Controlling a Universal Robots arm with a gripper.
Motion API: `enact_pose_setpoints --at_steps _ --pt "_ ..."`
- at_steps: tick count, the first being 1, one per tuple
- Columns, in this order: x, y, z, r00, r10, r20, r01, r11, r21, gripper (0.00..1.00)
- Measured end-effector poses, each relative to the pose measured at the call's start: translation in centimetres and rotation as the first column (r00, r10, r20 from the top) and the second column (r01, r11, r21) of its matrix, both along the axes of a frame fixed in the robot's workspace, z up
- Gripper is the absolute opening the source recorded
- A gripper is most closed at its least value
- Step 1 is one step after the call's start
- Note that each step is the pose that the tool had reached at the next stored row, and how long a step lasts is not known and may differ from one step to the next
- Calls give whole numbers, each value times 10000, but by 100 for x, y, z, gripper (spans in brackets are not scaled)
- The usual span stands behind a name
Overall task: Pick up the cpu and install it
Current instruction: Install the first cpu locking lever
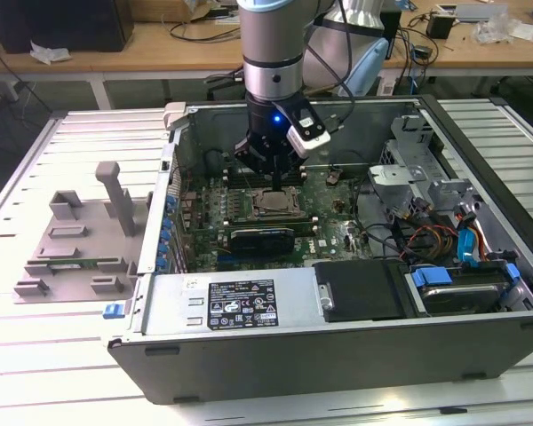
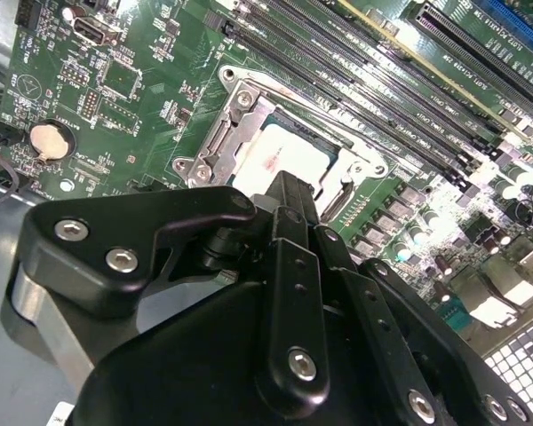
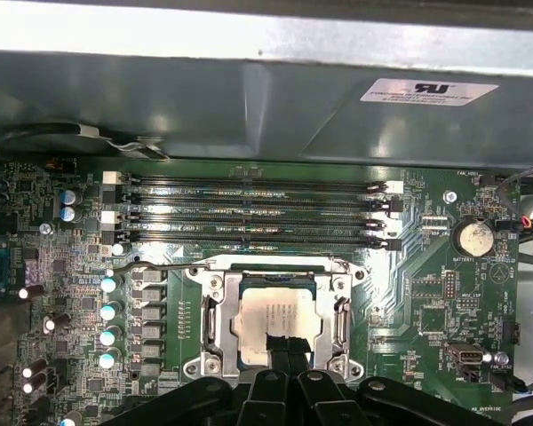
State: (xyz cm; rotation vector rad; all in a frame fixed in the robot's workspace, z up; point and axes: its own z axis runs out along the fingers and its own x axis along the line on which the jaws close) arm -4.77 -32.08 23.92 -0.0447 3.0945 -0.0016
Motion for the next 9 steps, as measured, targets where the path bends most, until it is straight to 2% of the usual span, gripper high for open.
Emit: enact_pose_setpoints --at_steps 3,6,9 --pt "-10 0 2 10000 1 -1 -1 10000 -2 11" --pt "-188 7 1 10000 1 0 -1 10000 0 11" --pt "-260 10 1 10000 0 1 0 10000 1 11"
